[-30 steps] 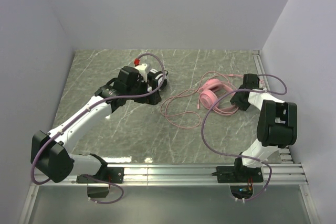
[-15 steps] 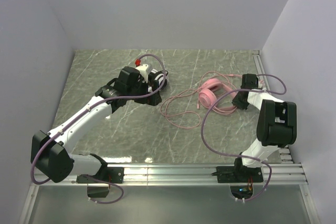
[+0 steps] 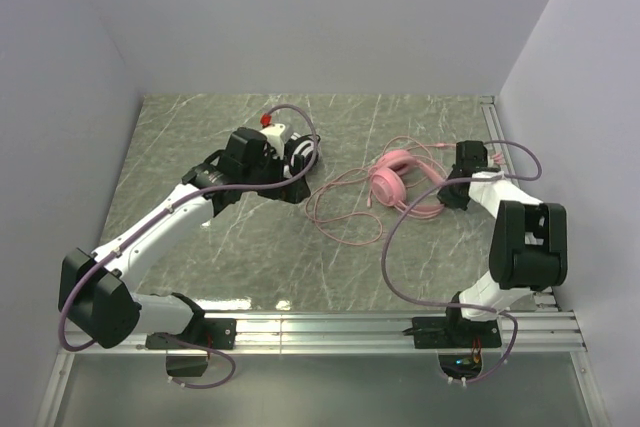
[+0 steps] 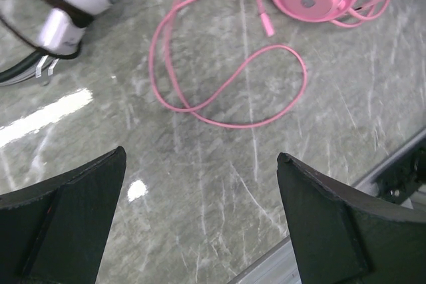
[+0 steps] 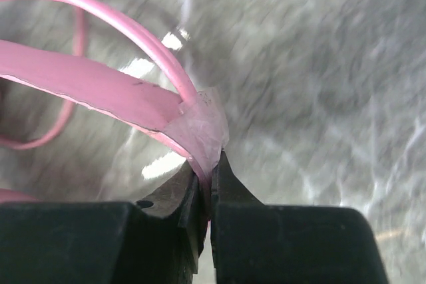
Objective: Wrap the headphones
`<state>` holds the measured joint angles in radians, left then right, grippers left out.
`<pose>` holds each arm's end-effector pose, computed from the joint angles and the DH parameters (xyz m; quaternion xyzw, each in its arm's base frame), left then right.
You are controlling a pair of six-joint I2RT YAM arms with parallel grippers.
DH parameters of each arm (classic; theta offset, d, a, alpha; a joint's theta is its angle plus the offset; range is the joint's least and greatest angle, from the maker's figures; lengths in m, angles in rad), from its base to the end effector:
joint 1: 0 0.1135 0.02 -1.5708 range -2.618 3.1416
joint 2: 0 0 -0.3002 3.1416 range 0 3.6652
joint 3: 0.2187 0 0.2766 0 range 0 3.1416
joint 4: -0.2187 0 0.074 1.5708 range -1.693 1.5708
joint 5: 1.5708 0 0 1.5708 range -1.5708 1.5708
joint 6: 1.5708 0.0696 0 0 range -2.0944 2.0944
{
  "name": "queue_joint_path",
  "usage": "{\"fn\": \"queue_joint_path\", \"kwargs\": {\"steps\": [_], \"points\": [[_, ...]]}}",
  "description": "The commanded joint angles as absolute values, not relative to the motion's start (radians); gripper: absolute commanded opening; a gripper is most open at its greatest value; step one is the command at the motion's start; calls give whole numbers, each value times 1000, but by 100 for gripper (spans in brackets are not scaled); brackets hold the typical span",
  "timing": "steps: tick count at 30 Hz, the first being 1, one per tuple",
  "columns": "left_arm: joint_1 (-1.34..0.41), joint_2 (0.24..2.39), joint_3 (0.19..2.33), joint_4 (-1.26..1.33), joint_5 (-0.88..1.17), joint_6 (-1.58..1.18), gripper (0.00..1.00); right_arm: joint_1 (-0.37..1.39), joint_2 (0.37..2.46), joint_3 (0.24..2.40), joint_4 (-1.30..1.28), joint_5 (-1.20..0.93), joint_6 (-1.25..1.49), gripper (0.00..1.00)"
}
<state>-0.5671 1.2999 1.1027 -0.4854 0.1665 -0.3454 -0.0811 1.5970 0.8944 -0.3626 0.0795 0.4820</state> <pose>0.2695 -0.1853 0.3187 0.1351 0.8904 -0.2560 0.3513 0.3406 -0.0332 0.1595 0.2784 0.9266 0.0121 0.2526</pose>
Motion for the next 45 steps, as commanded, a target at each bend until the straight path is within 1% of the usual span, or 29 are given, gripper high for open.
{"fn": "queue_joint_path", "kwargs": {"steps": [1, 3, 4, 7, 10, 12, 14, 15, 16, 19, 24, 27, 34, 39, 42, 45], "points": [[-590, 1267, 1082, -411, 265, -290, 99, -49, 1479, 900, -435, -41, 492, 0], [-616, 1255, 1063, -355, 314, -272, 99, -20, 1435, 899, -487, -6, 502, 0], [-627, 1250, 1045, -336, 328, -255, 99, 27, 1422, 903, -508, 39, 520, 0], [-670, 1243, 1032, -270, 334, -220, 99, 90, 1379, 904, -560, 46, 531, 0], [-718, 1238, 1017, -189, 339, -163, 99, 118, 1327, 888, -577, 51, 525, 0], [-755, 1249, 1072, -208, 322, -120, 99, 124, 1290, 871, -581, 55, 517, 0], [-788, 1247, 1107, -256, 296, -11, 99, 126, 1273, 864, -587, 58, 499, 0], [-840, 1246, 1139, -277, 282, 65, 99, 126, 1272, 862, -595, 57, 489, 0], [-876, 1244, 1155, -293, 217, 180, 99, 126, 1270, 862, -597, 51, 489, 0], [-1008, 1282, 1218, -339, 97, 328, 99, 132, 1256, 847, -571, 5, 489, 0], [-1133, 1445, 1356, -463, 5, 514, 99, 143, 1253, 859, -587, 5, 482, 0], [-1170, 1543, 1437, -509, -12, 629, 99, 150, 1233, 858, -594, 5, 480, 0], [-1154, 1689, 1540, -571, 66, 756, 99, 167, 1197, 871, -612, -34, 480, 0], [-1069, 1721, 1571, -554, 158, 767, 99, 186, 1197, 879, -614, -41, 479, 0], [-1058, 1724, 1540, -477, 130, 793, 99, 196, 1195, 874, -609, -44, 474, 0], [-1045, 1750, 1571, -498, 161, 815, 99, 209, 1200, 873, -614, -41, 471, 0]]}}
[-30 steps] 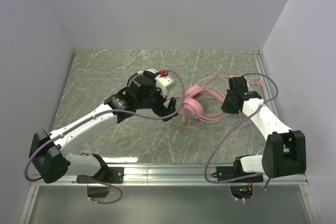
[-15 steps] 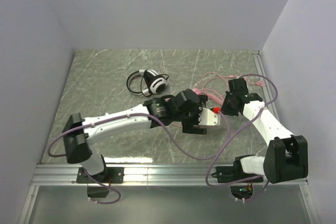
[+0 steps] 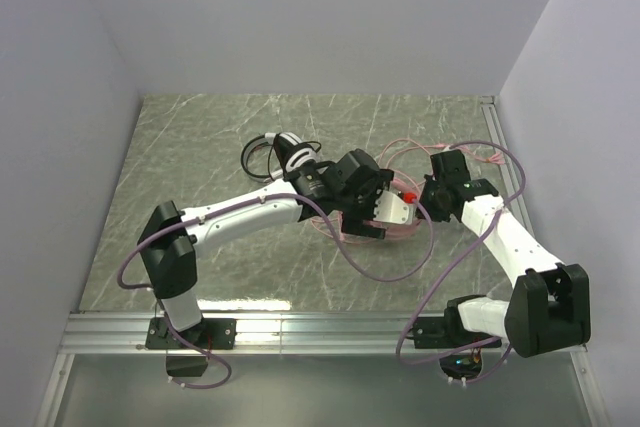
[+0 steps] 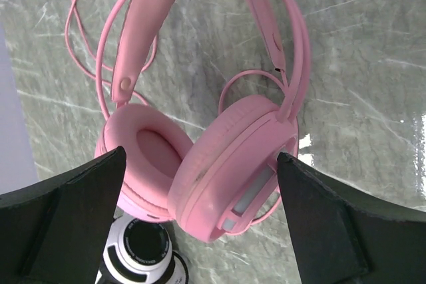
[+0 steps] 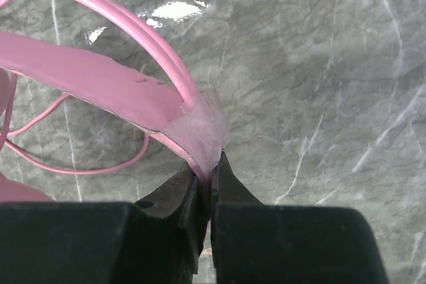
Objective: Wrap the headphones
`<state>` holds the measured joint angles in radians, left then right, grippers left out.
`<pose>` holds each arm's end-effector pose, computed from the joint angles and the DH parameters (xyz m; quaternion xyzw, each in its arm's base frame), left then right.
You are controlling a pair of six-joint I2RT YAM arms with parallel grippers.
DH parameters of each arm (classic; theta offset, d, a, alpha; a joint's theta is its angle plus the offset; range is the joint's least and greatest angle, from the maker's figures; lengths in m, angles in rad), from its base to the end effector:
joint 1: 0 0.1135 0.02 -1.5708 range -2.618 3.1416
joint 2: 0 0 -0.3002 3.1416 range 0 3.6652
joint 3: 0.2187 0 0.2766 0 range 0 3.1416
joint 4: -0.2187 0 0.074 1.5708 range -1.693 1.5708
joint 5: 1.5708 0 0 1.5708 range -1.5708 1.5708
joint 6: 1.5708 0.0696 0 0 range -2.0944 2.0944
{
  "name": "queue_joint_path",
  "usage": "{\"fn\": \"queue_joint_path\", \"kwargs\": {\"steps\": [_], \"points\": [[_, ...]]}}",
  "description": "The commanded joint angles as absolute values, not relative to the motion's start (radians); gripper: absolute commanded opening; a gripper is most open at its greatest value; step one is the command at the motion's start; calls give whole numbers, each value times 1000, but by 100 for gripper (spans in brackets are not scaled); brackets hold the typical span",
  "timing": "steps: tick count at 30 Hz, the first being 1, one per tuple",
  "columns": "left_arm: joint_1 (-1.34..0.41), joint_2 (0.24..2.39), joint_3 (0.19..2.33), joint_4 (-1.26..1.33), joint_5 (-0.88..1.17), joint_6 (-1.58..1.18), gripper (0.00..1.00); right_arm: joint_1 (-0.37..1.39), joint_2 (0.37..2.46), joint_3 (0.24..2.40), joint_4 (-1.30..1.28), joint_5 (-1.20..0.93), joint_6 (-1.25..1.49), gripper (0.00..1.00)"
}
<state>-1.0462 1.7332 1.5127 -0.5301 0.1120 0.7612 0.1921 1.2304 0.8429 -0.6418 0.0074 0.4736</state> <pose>0.2186 -0.3932 0.3116 0.7332 0.5490 -0.1073 0.3868 0.2617 0.0504 0.2270 0.1362 0.9539 0.0840 0.2539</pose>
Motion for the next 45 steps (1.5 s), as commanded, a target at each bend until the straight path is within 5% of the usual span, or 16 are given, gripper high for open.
{"fn": "queue_joint_path", "kwargs": {"steps": [1, 15, 22, 30, 39, 43, 45], "points": [[-1040, 1762, 1587, -520, 178, 819, 99, 212, 1201, 873, -615, -38, 471, 0], [-1039, 1804, 1623, -747, 342, 844, 99, 236, 1215, 887, -612, -18, 456, 0], [-1048, 1858, 1652, -784, 313, 805, 77, 249, 1207, 888, -614, -28, 460, 0], [-1078, 1894, 1677, -818, 291, 795, 39, 256, 1209, 907, -634, -21, 465, 0], [-1124, 1922, 1634, -775, 293, 755, 18, 256, 1238, 807, -536, -38, 468, 0], [-1127, 1888, 1582, -689, 297, 742, 16, 256, 1252, 767, -494, -48, 474, 8], [-1127, 1862, 1557, -651, 302, 744, 15, 256, 1256, 762, -485, -54, 471, 20]]}}
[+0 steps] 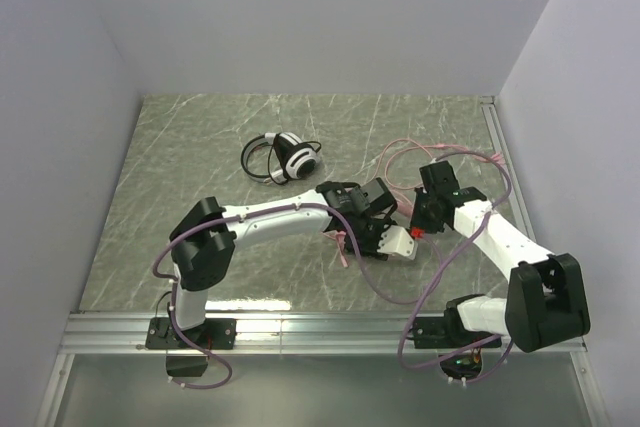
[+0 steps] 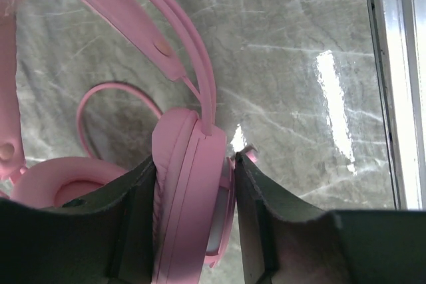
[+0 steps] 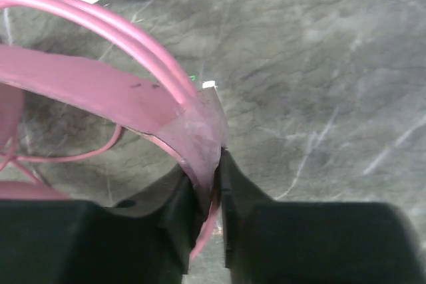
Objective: Wrap the headphones
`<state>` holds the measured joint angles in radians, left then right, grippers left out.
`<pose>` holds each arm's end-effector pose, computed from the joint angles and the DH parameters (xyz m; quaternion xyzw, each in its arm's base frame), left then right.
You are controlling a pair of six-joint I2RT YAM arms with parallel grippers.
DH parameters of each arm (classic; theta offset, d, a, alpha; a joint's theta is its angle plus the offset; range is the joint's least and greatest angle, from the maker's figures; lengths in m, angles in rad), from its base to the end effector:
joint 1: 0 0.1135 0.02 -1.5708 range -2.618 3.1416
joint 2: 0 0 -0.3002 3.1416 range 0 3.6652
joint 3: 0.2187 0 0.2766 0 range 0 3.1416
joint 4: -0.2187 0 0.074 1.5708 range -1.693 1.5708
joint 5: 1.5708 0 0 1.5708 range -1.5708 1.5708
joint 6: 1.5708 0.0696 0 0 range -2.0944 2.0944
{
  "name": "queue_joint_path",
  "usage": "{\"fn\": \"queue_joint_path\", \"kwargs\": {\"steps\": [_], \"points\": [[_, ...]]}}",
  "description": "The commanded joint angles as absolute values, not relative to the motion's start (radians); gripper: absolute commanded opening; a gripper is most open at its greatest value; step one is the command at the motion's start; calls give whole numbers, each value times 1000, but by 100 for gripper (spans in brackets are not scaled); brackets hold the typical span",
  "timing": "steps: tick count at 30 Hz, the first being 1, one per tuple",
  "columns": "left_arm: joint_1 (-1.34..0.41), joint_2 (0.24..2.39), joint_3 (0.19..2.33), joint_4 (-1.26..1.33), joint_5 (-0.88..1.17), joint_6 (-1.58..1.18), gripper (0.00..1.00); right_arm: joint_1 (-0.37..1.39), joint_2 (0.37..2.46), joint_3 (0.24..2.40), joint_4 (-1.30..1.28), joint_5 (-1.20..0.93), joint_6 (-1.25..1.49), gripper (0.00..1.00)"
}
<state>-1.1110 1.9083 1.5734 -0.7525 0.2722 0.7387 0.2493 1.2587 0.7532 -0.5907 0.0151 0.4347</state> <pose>0.1872 -0.4203 0.2398 0.7877 0.5531 -0.1734 0.2087 0.2510 0.0628 0.1932 0.0917 0.9676 0.0719 0.2239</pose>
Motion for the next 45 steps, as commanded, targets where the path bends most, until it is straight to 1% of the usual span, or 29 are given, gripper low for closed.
{"fn": "queue_joint_path", "kwargs": {"steps": [1, 3, 4, 6, 8, 13, 16, 22, 26, 29, 32, 33, 34, 35, 36, 38, 40, 43, 44, 45], "points": [[-1127, 1855, 1551, -640, 295, 742, 14, 256, 1256, 761, -480, -55, 471, 27], [-1127, 1839, 1536, -624, 285, 741, 13, 256, 1252, 749, -468, -64, 472, 33], [-1127, 1838, 1532, -620, 281, 736, 13, 256, 1252, 744, -463, -74, 474, 41], [-1127, 1836, 1522, -608, 279, 723, 13, 256, 1261, 729, -450, -81, 477, 51], [-1127, 1830, 1499, -589, 269, 718, 13, 256, 1269, 716, -442, -89, 476, 54], [-1127, 1812, 1474, -545, 268, 712, 15, 256, 1287, 703, -426, -84, 466, 62], [-1127, 1807, 1492, -560, 256, 722, 15, 258, 1302, 703, -423, -83, 459, 64], [-1126, 1813, 1529, -595, 229, 732, 15, 268, 1335, 712, -429, -63, 462, 61], [-1124, 1796, 1536, -609, 250, 733, 15, 272, 1361, 721, -430, -37, 469, 61], [-1124, 1783, 1531, -609, 252, 735, 16, 272, 1368, 721, -420, -41, 474, 57], [-1124, 1784, 1535, -621, 255, 732, 20, 272, 1359, 718, -417, -35, 479, 26], [-1124, 1784, 1537, -635, 256, 732, 25, 272, 1350, 719, -419, -32, 480, 6], [-1124, 1790, 1542, -641, 256, 732, 30, 272, 1345, 719, -422, -31, 479, 0], [-1124, 1792, 1540, -644, 256, 730, 36, 272, 1339, 722, -429, -29, 477, 0], [-1124, 1793, 1542, -643, 256, 724, 46, 272, 1329, 724, -434, -29, 476, 0], [-1124, 1787, 1536, -632, 255, 706, 56, 273, 1316, 739, -454, -26, 468, 0], [-1124, 1767, 1526, -617, 258, 704, 70, 273, 1299, 771, -480, -2, 465, 0], [-1123, 1715, 1528, -607, 288, 680, 72, 272, 1275, 827, -534, 37, 457, 0], [-1123, 1695, 1529, -604, 299, 661, 75, 272, 1267, 839, -554, 40, 456, 0], [-1121, 1643, 1529, -595, 310, 644, 86, 272, 1250, 850, -561, 40, 456, 0]]}}
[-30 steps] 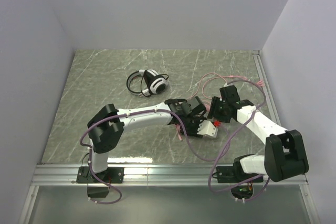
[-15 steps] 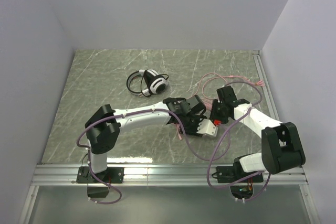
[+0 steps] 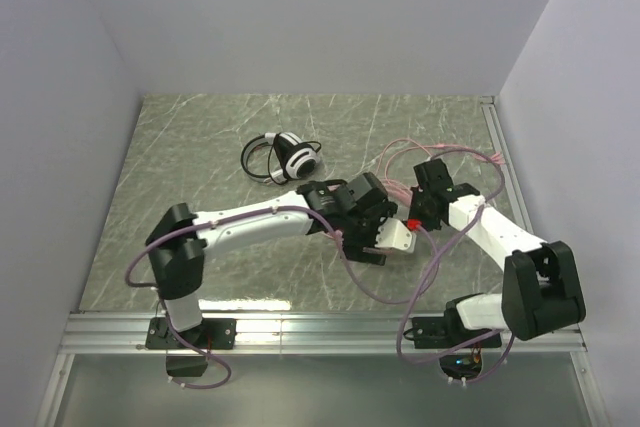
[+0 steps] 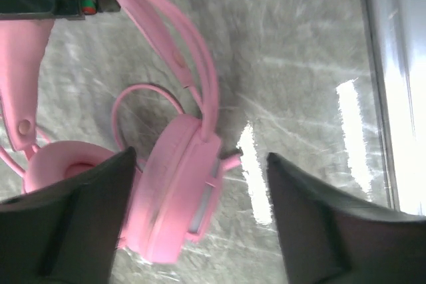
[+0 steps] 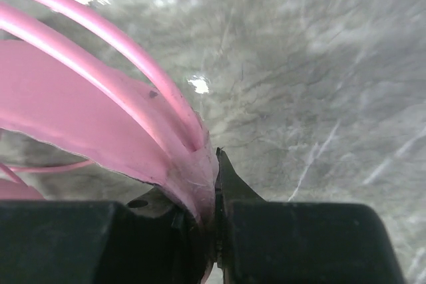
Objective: Wrap the headphones
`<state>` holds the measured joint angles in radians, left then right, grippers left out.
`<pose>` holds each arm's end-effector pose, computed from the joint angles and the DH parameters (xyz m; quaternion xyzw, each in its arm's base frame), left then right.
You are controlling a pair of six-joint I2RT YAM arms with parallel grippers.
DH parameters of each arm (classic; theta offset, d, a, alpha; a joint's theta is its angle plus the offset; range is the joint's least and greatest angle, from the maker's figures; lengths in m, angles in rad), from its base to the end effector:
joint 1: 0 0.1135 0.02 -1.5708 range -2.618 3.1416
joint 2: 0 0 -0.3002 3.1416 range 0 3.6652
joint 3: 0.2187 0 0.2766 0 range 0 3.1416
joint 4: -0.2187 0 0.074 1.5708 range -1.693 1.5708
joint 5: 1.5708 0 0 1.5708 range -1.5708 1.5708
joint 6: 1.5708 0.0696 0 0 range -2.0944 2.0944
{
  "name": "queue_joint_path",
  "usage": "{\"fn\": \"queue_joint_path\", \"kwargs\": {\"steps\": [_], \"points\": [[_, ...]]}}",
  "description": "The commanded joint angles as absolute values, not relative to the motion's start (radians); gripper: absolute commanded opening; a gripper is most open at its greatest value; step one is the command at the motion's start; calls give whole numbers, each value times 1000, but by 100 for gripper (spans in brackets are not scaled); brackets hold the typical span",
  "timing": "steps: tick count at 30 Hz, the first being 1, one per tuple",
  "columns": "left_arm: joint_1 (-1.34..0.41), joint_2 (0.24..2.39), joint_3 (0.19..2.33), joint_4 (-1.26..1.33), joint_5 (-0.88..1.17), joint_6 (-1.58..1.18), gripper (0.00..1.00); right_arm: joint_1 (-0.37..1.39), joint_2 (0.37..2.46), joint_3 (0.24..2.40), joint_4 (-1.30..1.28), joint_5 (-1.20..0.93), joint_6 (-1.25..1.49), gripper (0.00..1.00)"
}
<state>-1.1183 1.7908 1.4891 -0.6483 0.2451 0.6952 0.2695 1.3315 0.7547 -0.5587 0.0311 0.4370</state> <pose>0.1787 -0.4062 0.2684 0.7673 0.5530 -0.1775 0.2719 0.2593 0.0694 0.1780 0.0850 0.9726 0.0604 0.2078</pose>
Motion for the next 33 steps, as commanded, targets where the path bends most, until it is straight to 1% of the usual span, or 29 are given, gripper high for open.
{"fn": "queue_joint_path", "kwargs": {"steps": [1, 2, 6, 8, 10, 11, 12, 14, 15, 16, 17, 18, 19, 20, 21, 23, 24, 27, 29, 31, 33], "points": [[-1123, 1611, 1519, -578, 310, 623, 93, 272, 1241, 871, -569, 35, 456, 0], [-1121, 1576, 1505, -540, 307, 592, 99, 272, 1227, 883, -590, 37, 456, 0], [-1123, 1395, 1402, -386, 232, 479, 99, 270, 1194, 956, -646, 37, 451, 0], [-1120, 1303, 1339, -304, 96, 378, 99, 270, 1166, 997, -679, 44, 449, 0], [-1105, 1227, 1280, -197, 10, 272, 99, 270, 1148, 1038, -707, 55, 452, 0], [-1095, 1207, 1257, -157, -118, 218, 99, 270, 1126, 1048, -730, 70, 454, 0], [-1076, 1174, 1229, -97, -179, 166, 99, 268, 1114, 1064, -741, 75, 457, 0], [-1039, 1157, 1227, -94, -230, 46, 99, 256, 1068, 1074, -755, 63, 468, 0], [-994, 1146, 1235, -101, -236, 10, 99, 250, 1054, 1086, -759, 52, 469, 0], [-976, 1140, 1230, -103, -239, -77, 99, 229, 1042, 1097, -765, 40, 474, 0], [-960, 1131, 1212, -82, -239, -104, 99, 216, 1022, 1109, -781, 22, 476, 0], [-939, 1097, 1144, -49, -245, -123, 99, 198, 1014, 1136, -784, -26, 472, 0], [-933, 1074, 1091, 72, -262, -159, 99, 169, 1003, 1152, -790, -46, 471, 0], [-928, 1049, 1033, 142, -267, -172, 99, 157, 991, 1169, -805, -67, 472, 0], [-919, 999, 915, 209, -220, -184, 99, 144, 986, 1205, -814, -90, 474, 0], [-873, 962, 821, 392, -160, -231, 99, 124, 979, 1241, -843, -107, 476, 0], [-833, 945, 755, 444, -93, -244, 99, 121, 976, 1270, -851, -116, 477, 0], [-789, 977, 700, 538, -25, -242, 99, 117, 962, 1307, -870, -155, 491, 0], [-782, 1000, 674, 595, 29, -222, 99, 114, 947, 1316, -867, -179, 509, 0], [-782, 1032, 632, 710, 75, -207, 99, 112, 939, 1327, -859, -222, 523, 0], [-782, 1083, 630, 776, 97, -183, 99, 109, 937, 1338, -856, -250, 531, 0]]}}
